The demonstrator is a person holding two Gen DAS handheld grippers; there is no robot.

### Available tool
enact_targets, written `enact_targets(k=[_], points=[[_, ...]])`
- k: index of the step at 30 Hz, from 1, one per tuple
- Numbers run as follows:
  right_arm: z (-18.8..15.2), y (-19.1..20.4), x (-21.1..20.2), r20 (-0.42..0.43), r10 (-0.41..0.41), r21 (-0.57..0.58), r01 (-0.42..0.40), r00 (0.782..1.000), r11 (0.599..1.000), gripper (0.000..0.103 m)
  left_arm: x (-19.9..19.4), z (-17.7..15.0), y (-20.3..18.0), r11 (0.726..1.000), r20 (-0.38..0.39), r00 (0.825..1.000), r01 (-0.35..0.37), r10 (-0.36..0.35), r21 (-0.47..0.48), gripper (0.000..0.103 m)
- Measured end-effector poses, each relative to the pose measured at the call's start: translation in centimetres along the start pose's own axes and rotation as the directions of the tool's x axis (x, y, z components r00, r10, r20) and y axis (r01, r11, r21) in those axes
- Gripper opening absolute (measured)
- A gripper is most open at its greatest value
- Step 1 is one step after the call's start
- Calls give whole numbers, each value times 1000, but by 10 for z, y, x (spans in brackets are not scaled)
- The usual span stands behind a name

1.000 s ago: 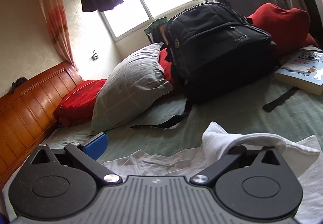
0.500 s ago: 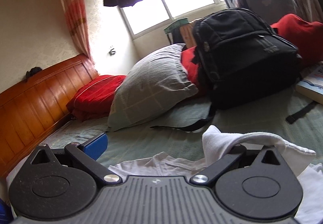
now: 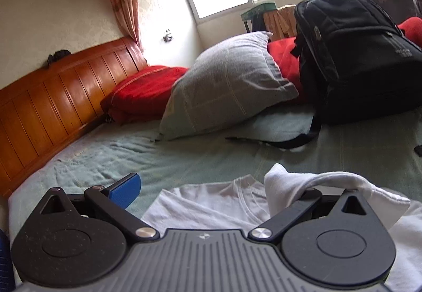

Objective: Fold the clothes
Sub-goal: 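Carry the held sleeve across the shirt body with the right gripper, then lower the sleeve cuff onto the shirt body and open the right gripper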

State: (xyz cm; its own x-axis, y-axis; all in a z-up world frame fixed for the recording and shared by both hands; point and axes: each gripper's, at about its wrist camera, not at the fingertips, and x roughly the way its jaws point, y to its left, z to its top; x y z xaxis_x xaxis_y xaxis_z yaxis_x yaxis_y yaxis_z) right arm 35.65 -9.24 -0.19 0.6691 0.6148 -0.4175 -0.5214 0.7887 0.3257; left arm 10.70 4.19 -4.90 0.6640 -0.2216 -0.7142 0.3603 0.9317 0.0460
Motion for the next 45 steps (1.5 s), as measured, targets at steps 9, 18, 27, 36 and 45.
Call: enact_targets(k=[9, 18, 27, 36, 45], points=[[-14, 18, 18, -56, 16, -52, -19, 998, 998, 103, 0, -1, 1, 1000, -1, 1000, 2, -2, -4, 102], [-36, 22, 43, -145, 23, -37, -29, 989, 999, 103, 2, -5, 1, 1000, -19, 1000, -5, 5, -16, 102], [-56, 1, 54, -205, 92, 117, -69, 975, 991, 103, 9, -13, 0, 1000, -57, 998, 2, -3, -14, 102], [-63, -55, 21, -157, 166, 395, -92, 973, 914, 103, 6, -22, 6, 1000, -71, 997, -5, 3, -31, 102], [-54, -66, 22, -70, 162, 494, -107, 984, 863, 103, 2, -28, 9, 999, -68, 998, -11, 7, -46, 102]])
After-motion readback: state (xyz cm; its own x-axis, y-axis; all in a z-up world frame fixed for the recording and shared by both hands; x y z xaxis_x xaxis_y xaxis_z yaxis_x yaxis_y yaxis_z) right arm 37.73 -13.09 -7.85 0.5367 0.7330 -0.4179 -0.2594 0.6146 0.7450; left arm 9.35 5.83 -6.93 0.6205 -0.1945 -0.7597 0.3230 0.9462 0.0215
